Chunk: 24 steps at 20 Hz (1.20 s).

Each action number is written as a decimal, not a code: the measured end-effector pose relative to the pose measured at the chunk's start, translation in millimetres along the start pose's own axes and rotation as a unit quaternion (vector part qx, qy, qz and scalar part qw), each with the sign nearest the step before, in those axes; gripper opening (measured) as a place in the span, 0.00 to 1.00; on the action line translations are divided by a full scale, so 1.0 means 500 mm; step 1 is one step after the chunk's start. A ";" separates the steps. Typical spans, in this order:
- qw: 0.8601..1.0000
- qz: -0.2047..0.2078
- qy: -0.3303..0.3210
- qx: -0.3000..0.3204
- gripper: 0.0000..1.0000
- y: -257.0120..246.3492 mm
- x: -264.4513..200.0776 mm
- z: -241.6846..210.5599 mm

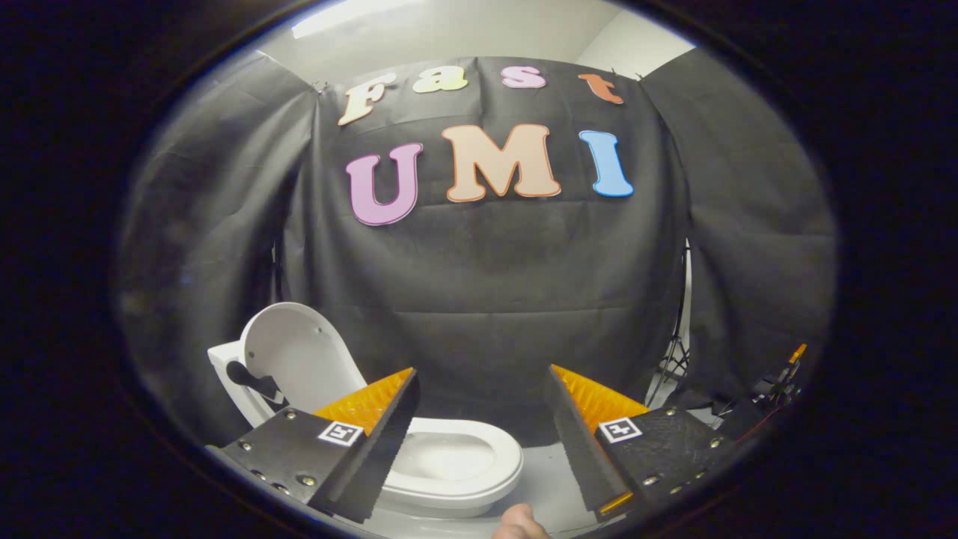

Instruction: Open the toilet lid.

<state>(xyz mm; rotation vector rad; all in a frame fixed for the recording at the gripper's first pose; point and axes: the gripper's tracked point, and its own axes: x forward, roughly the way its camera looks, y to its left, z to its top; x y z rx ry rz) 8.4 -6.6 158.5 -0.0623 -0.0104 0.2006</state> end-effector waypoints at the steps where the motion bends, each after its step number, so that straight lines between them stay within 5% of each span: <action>1: 1.000 0.000 -0.002 0.000 0.99 -0.003 -0.002 0.005; 12: 0.997 0.017 0.005 -0.073 0.99 0.070 0.011 -0.038; 24: 0.999 0.041 0.009 -0.035 0.98 0.112 0.020 -0.047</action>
